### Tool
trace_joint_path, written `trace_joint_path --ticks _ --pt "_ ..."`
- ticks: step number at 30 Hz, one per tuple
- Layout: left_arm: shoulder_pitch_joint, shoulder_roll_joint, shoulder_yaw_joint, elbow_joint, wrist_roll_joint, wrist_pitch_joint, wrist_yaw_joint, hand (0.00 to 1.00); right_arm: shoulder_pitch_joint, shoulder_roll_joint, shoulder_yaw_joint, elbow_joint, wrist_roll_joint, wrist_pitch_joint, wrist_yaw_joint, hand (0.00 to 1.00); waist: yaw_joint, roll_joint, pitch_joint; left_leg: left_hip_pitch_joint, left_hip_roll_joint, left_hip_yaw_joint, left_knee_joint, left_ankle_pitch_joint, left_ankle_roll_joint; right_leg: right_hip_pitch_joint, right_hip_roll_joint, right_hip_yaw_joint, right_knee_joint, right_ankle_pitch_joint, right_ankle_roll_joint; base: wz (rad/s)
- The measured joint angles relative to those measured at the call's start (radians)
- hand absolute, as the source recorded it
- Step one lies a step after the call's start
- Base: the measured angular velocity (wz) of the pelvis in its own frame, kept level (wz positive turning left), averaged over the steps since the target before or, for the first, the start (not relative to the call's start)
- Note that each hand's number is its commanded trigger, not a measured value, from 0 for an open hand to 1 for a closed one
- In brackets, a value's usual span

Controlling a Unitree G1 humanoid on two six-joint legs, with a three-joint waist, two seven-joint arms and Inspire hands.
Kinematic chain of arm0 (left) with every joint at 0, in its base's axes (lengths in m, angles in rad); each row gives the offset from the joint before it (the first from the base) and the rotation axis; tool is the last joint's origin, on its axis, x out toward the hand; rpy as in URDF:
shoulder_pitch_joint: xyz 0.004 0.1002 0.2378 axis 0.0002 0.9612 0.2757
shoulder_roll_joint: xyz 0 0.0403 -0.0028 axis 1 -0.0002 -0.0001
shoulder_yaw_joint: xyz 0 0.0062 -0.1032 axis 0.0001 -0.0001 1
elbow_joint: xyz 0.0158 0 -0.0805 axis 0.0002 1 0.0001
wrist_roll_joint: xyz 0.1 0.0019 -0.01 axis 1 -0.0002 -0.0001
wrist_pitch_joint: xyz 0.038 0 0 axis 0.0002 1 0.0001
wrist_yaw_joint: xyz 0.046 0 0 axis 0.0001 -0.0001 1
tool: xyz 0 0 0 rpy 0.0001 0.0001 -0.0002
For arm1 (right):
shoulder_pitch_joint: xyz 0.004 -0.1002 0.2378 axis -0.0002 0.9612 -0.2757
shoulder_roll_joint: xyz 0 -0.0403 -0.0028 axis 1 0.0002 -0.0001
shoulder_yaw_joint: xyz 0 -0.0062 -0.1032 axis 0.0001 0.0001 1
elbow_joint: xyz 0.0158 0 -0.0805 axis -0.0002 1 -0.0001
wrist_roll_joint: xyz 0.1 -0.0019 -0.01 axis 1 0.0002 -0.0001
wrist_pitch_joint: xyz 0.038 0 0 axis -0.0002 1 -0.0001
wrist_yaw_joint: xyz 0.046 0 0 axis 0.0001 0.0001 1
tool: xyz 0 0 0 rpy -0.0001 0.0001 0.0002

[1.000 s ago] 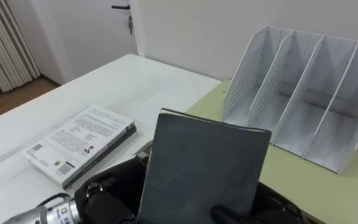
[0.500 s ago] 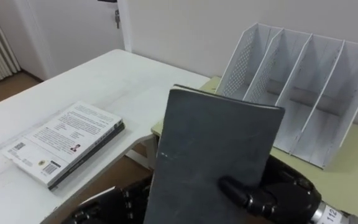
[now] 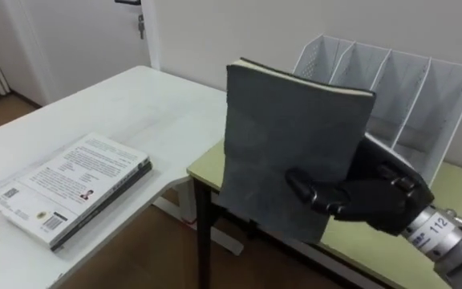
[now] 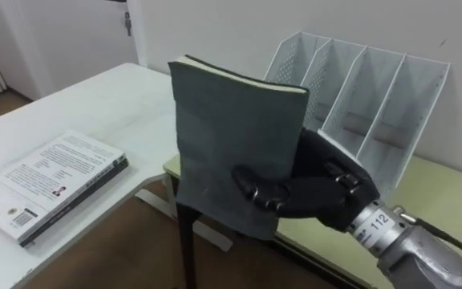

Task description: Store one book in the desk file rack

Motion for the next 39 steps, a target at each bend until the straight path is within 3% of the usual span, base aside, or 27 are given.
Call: trace_joint_path --ticks 5,7,14,19,25,31,39 --pt "0.0 -0.042 0.0 0.146 0.004 -0.045 0.106 0.0 -0.083 0.024 -0.011 -0.023 -0.148 -0.034 -0.172 1.0 -0.006 -0.005 0.0014 -0.006 0.002 0.013 -0.005 0.0 -0.001 -0.012 0.004 0.008 0.003 0.003 -0.002 -0.11" --pt "0.0 -0.074 0.008 0.205 0.028 -0.083 0.149 0.0 -0.106 0.044 -0.026 -0.042 -0.224 -0.058 -0.26 1.0 0.0 -0.006 0.0003 -0.001 0.002 0.013 -0.005 0.0 -0.001 -0.011 0.004 0.008 -0.001 0.003 -0.002 0.0" --pt "0.027 -0.08 0.044 0.351 0.084 -0.142 0.278 0.0 -0.183 0.044 -0.056 -0.038 -0.37 -0.106 -0.531 1.0 0.002 -0.012 -0.0057 0.003 0.005 0.012 -0.012 0.001 -0.001 0.015 0.007 -0.006 -0.028 0.008 -0.002 0.07" --pt "0.041 -0.091 0.048 0.442 0.142 -0.146 0.385 0.0 -0.25 0.044 -0.072 -0.016 -0.381 -0.124 -0.766 1.0 0.011 -0.017 -0.0098 -0.001 0.005 0.011 -0.012 0.001 -0.001 0.018 0.007 -0.015 -0.05 0.013 0.001 0.07" --pt "0.048 -0.109 0.06 0.509 0.14 -0.16 0.436 0.0 -0.346 0.043 -0.073 0.147 -0.421 -0.153 -0.958 1.0 0.026 -0.023 -0.0152 -0.002 0.005 -0.009 -0.014 0.001 -0.001 0.028 0.006 -0.029 -0.049 0.017 0.0 0.06" --pt "0.052 -0.119 0.085 0.52 0.14 -0.162 0.457 0.0 -0.378 0.04 -0.092 0.21 -0.426 -0.152 -1.108 1.0 0.027 -0.023 -0.0161 -0.022 0.002 -0.034 -0.007 0.003 -0.003 0.032 0.001 -0.057 -0.058 0.017 0.0 0.16" --pt "0.055 -0.127 0.111 0.536 0.141 -0.158 0.475 0.0 -0.45 0.024 -0.134 0.346 -0.408 -0.152 -1.229 1.0 0.029 -0.022 -0.0223 -0.02 0.002 -0.047 -0.01 0.004 -0.004 0.032 -0.001 -0.075 -0.064 0.017 0.0 0.04"
